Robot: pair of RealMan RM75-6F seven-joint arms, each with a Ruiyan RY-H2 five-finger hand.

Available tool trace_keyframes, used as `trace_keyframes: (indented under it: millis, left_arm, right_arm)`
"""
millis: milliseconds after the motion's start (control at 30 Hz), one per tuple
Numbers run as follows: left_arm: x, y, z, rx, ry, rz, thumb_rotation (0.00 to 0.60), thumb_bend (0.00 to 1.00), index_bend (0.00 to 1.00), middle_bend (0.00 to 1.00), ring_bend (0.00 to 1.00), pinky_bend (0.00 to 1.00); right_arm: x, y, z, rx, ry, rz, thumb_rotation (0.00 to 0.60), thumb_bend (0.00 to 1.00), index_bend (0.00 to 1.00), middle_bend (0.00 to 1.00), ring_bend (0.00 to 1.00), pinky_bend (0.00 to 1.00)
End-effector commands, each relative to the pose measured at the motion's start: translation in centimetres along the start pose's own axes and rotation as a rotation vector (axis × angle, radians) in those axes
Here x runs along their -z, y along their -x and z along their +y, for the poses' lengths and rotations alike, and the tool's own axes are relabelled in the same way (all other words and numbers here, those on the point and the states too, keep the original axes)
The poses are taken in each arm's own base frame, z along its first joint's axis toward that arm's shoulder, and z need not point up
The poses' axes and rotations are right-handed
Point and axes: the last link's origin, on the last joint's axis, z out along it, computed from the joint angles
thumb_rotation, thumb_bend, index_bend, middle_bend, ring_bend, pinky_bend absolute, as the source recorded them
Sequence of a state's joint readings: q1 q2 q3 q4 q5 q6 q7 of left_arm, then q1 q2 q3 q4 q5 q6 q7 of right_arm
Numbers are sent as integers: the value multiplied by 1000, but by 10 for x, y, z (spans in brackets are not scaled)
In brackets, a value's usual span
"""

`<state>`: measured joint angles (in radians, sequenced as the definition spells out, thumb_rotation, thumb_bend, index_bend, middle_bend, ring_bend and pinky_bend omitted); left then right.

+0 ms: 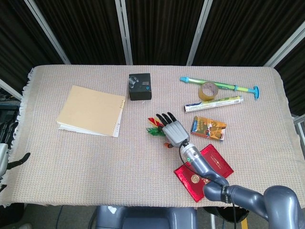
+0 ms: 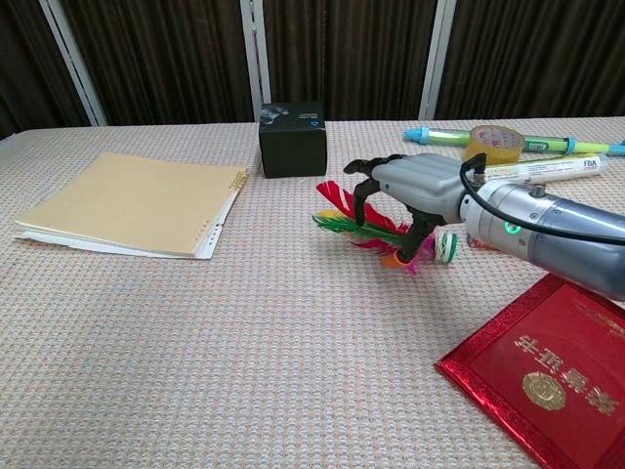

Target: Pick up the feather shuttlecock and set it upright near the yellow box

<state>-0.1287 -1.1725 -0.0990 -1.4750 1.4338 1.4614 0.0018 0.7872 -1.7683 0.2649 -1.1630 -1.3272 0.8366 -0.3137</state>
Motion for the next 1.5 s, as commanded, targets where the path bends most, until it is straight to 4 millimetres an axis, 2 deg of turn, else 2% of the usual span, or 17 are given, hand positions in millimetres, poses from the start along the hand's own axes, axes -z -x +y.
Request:
trace_keyframes:
  millis: [33,367,567,833,900,1167,1300,1500]
  left_arm:
    - [-3,-2,-2,7,3,0,579,192,0,0,0,0]
    - [2,-9,-13,-2,-28,34,576,192,0,0,0,0]
    - [5,-9,-14,-12,-40,39,580,193,0,0,0,0]
    - [4,-7,-12,-19,-42,37,579,192,0,0,0,0]
    - [4,-8,-12,-18,-42,40,579,194,0,0,0,0]
    - [6,-9,-11,-12,-29,47,578,198,0,0,0,0]
    - [6,-9,-11,-10,-26,49,578,202,0,0,0,0]
    - [8,-10,-10,-1,-13,56,579,203,0,0,0,0]
  right_arm:
    - [-2,0,-7,3,-8,4,600,162,397,0,0,0]
    - [-23,9,-17,41,-20,-31,600,192,415,0,0,0]
    - [-34,10,-12,46,-15,-42,600,194,427,0,0,0]
    - [-39,8,-3,48,-17,-29,600,215,477,0,0,0]
    - [-40,5,-1,46,-17,-15,600,236,498,0,0,0]
    - [-37,1,3,34,-24,22,600,434,611,43,0,0]
    - [-36,-1,4,23,-26,34,600,510,639,68,0,0]
    - [-27,-14,16,-4,-7,96,600,592,671,99,0,0]
